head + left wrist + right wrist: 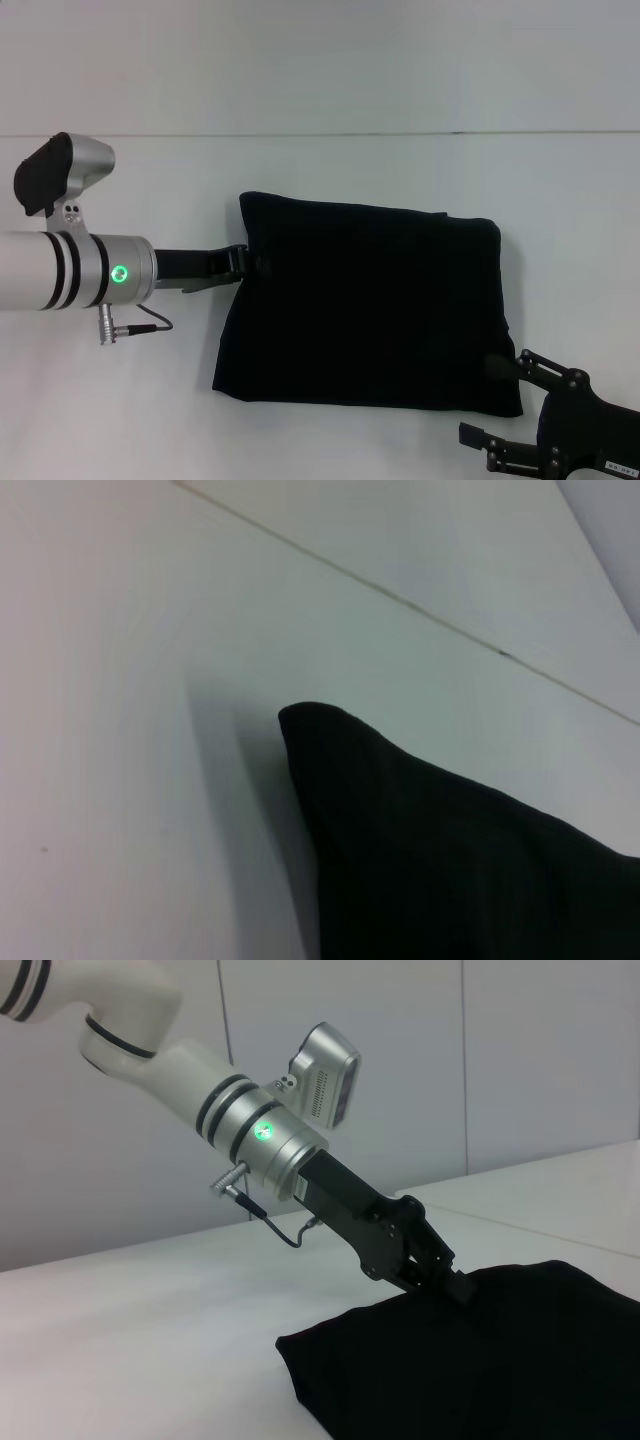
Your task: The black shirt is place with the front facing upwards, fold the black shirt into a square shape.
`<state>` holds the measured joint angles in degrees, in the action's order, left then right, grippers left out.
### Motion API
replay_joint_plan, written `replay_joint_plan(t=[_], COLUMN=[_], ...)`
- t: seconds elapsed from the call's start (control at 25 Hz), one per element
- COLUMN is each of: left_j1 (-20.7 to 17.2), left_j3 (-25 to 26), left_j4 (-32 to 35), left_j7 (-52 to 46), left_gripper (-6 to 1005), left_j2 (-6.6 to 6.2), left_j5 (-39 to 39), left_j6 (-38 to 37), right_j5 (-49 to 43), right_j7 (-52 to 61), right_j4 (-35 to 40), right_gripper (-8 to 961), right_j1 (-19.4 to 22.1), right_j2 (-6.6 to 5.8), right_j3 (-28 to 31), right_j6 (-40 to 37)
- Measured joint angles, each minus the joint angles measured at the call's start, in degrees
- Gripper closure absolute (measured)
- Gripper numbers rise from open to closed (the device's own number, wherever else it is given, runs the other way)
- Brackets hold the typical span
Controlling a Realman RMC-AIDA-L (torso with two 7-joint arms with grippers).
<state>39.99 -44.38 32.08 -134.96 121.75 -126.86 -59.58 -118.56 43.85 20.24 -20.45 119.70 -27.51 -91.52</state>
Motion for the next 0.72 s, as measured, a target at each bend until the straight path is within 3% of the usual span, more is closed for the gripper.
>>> replay_joint_plan(t=[0.28,0.72], left_j1=[-1.04,-8.05], left_j3=[2.89,12.04], left_j4=[0.02,-0.06], left_j7=[0.28,4.53], left_gripper=[956,918], left_j2=[-0.03,0.86], left_j5=[1.2,11.31], left_j6=[-0.14,-0.15], right_j5=[0.0,0.0], right_j7=[0.0,0.0], right_j4=[0.15,0.33], right_gripper=[28,28], right_j1=[-0.04,-0.83], right_j2=[0.0,-0.09], right_j3=[0.32,0.74], right_j6=[-0.35,-0.42])
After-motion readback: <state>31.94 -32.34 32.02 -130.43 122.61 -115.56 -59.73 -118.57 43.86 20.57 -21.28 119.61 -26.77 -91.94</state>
